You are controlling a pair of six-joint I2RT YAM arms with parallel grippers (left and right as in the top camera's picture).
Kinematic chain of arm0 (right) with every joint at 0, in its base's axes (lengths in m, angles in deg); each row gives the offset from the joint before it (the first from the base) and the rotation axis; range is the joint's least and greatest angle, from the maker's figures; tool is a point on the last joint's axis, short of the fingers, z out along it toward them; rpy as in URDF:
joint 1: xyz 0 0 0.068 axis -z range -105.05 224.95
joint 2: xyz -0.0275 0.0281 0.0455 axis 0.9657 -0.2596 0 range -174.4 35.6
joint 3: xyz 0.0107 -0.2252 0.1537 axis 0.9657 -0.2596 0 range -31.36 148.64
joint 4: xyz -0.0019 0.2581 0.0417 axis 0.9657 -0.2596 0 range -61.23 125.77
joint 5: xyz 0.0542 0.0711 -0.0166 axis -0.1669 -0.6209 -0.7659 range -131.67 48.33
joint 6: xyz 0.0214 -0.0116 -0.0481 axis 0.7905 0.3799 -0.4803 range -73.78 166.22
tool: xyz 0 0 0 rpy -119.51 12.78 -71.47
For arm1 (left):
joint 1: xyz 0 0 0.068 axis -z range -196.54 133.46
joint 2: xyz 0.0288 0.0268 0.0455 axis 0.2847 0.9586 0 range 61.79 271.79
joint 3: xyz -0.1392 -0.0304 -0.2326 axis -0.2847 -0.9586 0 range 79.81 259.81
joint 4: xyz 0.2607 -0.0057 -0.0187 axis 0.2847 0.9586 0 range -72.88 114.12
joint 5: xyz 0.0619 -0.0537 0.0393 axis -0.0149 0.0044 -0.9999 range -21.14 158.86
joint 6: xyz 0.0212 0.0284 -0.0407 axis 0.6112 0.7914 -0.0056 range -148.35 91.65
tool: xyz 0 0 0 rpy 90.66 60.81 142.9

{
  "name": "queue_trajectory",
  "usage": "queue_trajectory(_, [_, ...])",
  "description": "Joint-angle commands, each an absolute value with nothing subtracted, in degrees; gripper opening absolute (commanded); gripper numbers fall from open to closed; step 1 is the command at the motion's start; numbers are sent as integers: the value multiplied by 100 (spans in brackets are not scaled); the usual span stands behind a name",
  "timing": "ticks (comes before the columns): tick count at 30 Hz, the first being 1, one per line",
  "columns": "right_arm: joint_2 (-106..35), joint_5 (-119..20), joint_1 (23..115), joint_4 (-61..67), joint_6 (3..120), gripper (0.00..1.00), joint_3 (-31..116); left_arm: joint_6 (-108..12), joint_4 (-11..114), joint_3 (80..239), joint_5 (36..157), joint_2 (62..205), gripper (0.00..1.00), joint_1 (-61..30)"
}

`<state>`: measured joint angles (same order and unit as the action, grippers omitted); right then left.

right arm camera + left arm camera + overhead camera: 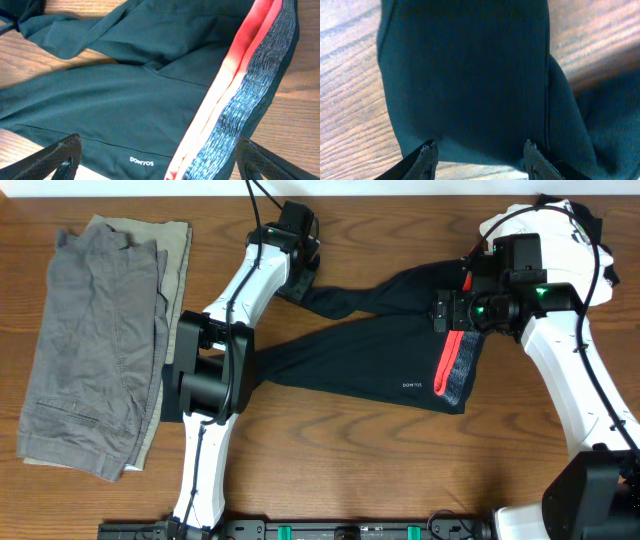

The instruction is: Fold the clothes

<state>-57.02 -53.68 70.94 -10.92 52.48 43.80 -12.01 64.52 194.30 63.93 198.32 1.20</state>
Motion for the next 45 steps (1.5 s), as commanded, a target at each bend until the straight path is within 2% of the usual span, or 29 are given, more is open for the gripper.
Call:
queue_trajectory(1, [-5654,-5414,7037,-1044,5169,96,4373,-898,6530,19518,6327,19878,57,135])
queue_trajectory(9, [-5654,-5416,7037,-896,5172,96,4373,-478,6533,19518,6343,19686,57,308])
queue_trajectory(27, [-5654,-5416,7037,-749,5169,98,4373,-439,7046,19516,6373,19644,57,347])
queue_trajectory(29, [-5654,-5416,7037,-747,5169,98,4373,-439,7064,19516,6544,19646,53,347])
queue_trajectory(31, [-5654,-5416,7037,-747,5169,98,4373,-443,7081,19516,6740,19646,36,347])
queue_trajectory(33, [-5654,-5416,7037,-749,5169,98,4373,-443,7088,19492,6826,19649,31,347])
queue_trajectory(36, [-5654,-5416,7037,-752,5169,98,4373,-443,7083,19441,6824,19649,28,347])
queue_trajectory(39, [-5654,-5416,7037,-747,5169,98,4373,-443,7075,19441,6815,19649,19,334])
queue_trajectory(40, [-5654,-5416,7037,-747,5169,98,4373,-445,7051,19446,6775,19646,9,330])
queue_trajectory(41, [-5654,-5416,7037,-747,5169,98,4373,-467,7040,19459,6740,19642,6,325])
queue_trajectory(45, [-5654,-5416,7037,-749,5169,98,4373,-788,6946,19568,6222,19568,6,308])
